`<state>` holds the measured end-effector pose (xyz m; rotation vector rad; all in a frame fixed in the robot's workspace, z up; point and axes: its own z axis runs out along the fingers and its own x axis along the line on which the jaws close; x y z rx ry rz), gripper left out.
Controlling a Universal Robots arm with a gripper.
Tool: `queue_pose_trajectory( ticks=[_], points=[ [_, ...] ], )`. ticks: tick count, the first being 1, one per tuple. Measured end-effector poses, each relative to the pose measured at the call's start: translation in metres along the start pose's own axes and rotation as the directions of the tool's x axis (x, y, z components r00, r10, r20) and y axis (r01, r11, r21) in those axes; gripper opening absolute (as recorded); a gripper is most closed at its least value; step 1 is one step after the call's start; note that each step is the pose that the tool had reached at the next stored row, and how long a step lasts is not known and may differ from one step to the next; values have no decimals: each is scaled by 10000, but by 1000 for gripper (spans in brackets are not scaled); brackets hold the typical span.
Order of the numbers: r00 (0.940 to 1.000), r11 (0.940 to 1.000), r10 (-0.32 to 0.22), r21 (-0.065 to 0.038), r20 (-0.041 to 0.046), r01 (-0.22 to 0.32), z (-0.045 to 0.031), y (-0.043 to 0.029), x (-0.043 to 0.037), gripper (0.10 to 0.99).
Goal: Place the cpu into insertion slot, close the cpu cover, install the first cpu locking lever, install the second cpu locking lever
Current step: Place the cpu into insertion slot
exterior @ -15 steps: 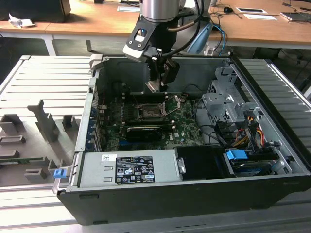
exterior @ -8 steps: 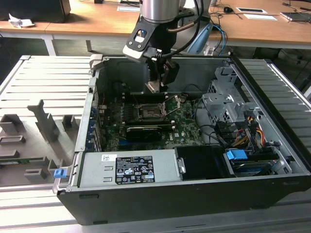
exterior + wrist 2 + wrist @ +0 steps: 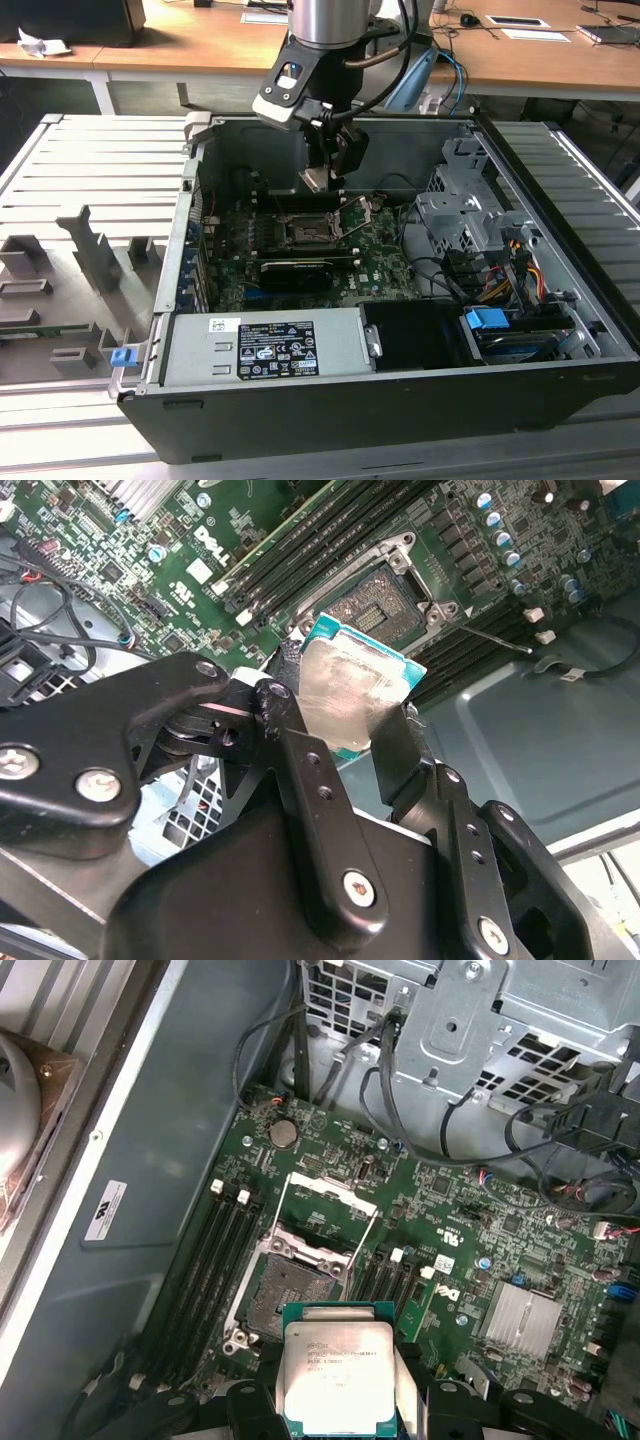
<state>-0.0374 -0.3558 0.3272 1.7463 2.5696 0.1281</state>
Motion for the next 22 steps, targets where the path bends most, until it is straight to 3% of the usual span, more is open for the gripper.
queue_pose_trajectory(
  ticks=[22],
  points=[
    [9998, 9998, 176, -4, 16, -176, 37, -3, -1, 525]
  ],
)
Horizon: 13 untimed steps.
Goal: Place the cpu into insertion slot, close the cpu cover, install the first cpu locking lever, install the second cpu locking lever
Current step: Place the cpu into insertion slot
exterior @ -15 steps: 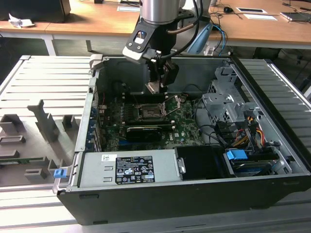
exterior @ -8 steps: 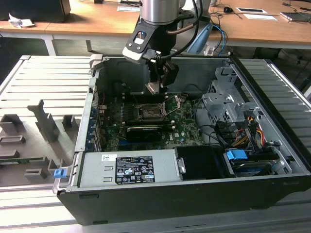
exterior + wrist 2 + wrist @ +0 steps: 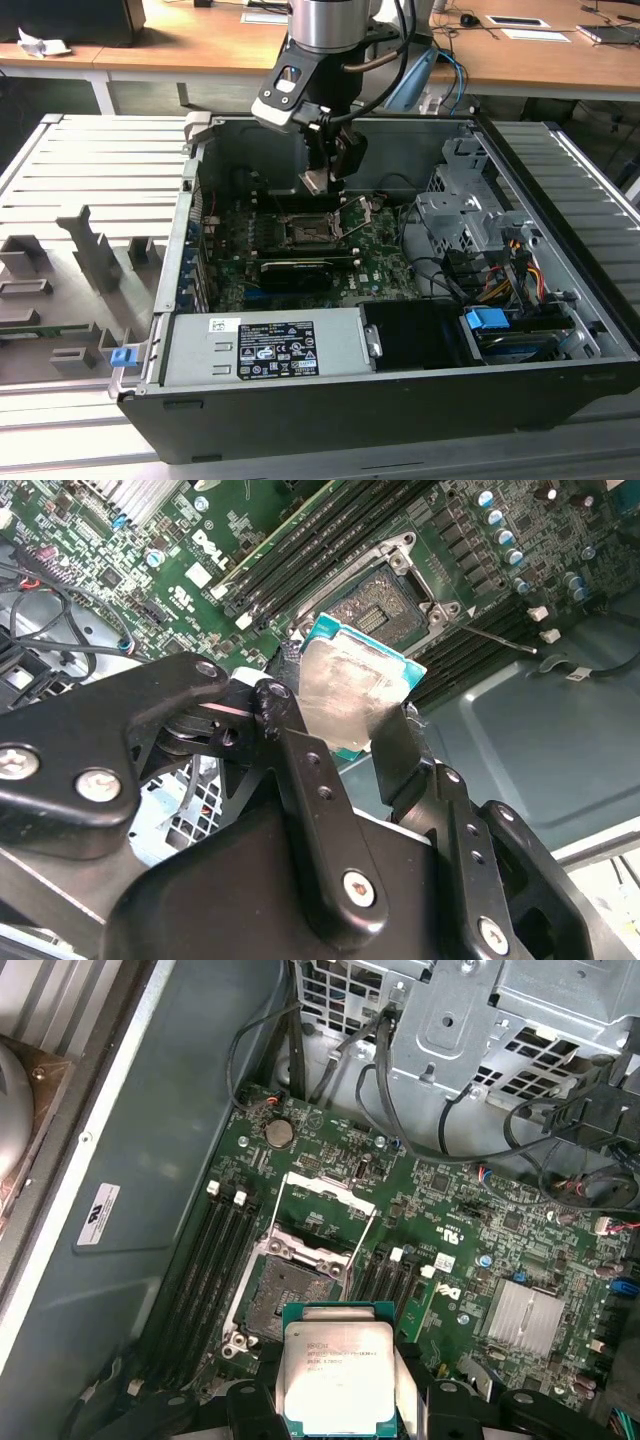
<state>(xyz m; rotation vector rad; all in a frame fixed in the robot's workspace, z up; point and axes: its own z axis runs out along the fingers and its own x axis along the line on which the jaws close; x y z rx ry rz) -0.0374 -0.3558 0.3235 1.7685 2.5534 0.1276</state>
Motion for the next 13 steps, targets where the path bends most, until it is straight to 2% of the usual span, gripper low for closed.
queue_pose_trajectory(
  ticks=[13],
  points=[
    [9999, 9999, 110, -2, 9, -110, 23, -2, 0, 525]
  ],
)
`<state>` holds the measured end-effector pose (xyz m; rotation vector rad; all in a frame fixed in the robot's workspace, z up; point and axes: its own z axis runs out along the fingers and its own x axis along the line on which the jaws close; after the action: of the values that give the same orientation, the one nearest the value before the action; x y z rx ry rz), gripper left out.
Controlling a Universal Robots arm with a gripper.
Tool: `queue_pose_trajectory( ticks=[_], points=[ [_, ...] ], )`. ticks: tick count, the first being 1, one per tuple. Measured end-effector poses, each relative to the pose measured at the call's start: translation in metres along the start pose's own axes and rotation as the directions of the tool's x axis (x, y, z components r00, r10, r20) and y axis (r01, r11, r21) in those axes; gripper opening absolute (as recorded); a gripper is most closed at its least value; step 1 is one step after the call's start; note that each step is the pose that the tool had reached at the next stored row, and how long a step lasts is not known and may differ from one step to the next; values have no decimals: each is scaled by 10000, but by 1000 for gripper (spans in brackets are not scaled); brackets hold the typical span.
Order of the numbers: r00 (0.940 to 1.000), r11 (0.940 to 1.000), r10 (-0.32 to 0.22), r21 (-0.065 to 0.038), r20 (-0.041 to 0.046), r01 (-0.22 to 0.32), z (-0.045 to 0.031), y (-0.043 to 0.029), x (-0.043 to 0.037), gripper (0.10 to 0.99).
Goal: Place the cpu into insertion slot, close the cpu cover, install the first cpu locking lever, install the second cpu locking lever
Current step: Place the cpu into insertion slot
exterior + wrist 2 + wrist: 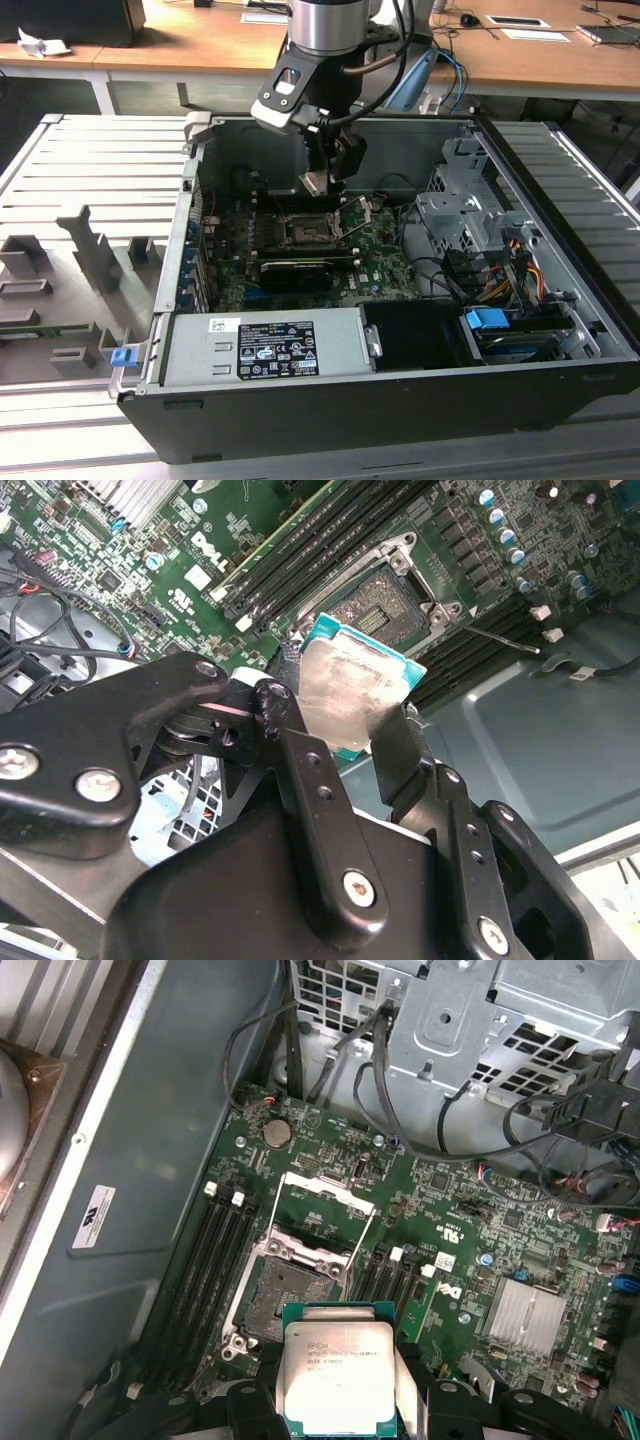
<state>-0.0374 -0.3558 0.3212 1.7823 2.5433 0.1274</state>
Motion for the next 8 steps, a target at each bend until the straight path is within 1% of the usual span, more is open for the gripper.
queue_pose_trajectory(
  ticks=[1, 3, 8],
  points=[
    [10000, 10000, 13, 0, 2, -13, 1, 0, 0, 525],
    [9998, 9998, 207, -5, 18, -207, 5, -1, 0, 525],
    [9993, 9993, 372, -9, 32, -372, 7, -1, 0, 525]
  ],
)
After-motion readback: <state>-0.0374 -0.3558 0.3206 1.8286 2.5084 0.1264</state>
